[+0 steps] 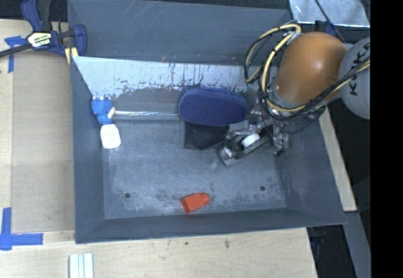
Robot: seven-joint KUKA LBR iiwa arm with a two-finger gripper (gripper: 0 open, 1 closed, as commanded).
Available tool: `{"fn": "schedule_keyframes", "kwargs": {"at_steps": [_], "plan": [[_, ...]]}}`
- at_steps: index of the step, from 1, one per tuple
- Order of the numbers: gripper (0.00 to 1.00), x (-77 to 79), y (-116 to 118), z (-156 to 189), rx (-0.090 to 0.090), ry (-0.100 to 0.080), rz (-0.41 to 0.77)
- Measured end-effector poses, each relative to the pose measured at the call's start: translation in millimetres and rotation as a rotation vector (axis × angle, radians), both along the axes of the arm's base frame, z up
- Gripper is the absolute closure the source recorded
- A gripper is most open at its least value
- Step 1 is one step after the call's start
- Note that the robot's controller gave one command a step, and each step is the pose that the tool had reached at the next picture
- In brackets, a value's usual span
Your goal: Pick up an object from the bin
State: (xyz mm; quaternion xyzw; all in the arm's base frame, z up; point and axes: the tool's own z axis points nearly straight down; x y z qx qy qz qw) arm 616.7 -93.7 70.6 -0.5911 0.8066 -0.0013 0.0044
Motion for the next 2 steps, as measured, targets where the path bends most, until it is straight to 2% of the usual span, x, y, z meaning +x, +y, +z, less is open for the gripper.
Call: {"fn": "schedule_keyframes", "kwargs": {"at_steps": [1, 2], "plan": [[0.00, 0.5, 0.0, 0.5, 0.002, -0.001, -0.003], [1.00, 0.7, 1.0, 0.7, 0.004, -0.002, -0.003]]}}
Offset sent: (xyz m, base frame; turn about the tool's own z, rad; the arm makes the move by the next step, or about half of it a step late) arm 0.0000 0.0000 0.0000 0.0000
